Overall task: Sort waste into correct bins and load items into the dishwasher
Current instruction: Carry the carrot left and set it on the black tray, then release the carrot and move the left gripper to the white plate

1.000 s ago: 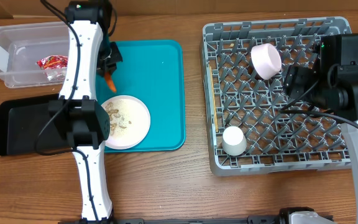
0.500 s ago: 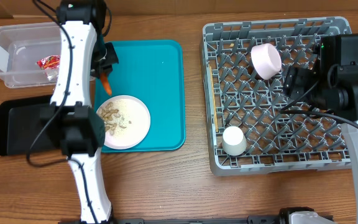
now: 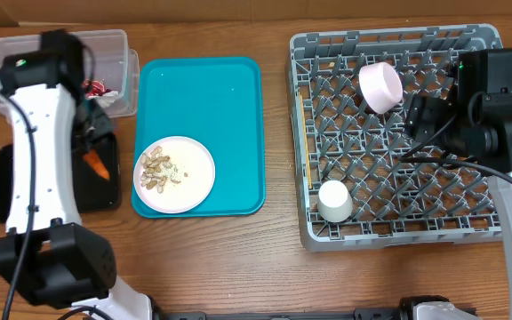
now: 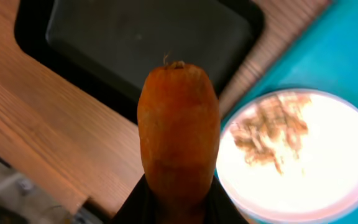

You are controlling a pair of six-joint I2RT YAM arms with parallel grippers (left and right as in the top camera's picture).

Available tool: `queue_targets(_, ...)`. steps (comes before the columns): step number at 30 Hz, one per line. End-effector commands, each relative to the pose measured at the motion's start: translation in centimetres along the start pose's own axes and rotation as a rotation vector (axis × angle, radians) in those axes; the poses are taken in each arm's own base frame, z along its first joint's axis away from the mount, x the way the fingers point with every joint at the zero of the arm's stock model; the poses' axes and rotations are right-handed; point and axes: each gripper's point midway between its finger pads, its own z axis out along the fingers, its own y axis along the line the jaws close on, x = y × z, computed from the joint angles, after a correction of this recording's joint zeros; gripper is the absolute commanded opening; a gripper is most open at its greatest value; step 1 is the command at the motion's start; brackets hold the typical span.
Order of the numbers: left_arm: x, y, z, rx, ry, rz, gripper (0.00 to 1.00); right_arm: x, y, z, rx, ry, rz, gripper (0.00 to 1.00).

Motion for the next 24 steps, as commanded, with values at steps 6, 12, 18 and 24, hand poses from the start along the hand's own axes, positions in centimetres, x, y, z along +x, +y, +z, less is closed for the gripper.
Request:
queue_targets(6, -2.3, 2.9, 7.4, 0.044, 0.014, -0.230, 0.04, -0.2, 0.0, 0.0, -0.004, -0.003, -0.001, 0.79)
queue_targets(12, -3.2, 3.5, 12.5, 0.073, 0.017, -0.341, 0.04, -0.2, 0.0, 0.0, -0.004, -0.003, -0.001, 0.79)
queue_targets(18, -4.6, 3.1, 16.2, 0.087, -0.006, -0.366, 0.09, -0.2, 0.0, 0.0, -0.004, -0.003, -0.001, 0.79)
queue_targets(24, -4.6, 2.4, 18.1, 0.093, 0.021, -0.361, 0.18, -0.2, 0.0, 0.0, -0.004, -0.003, -0.001, 0.79)
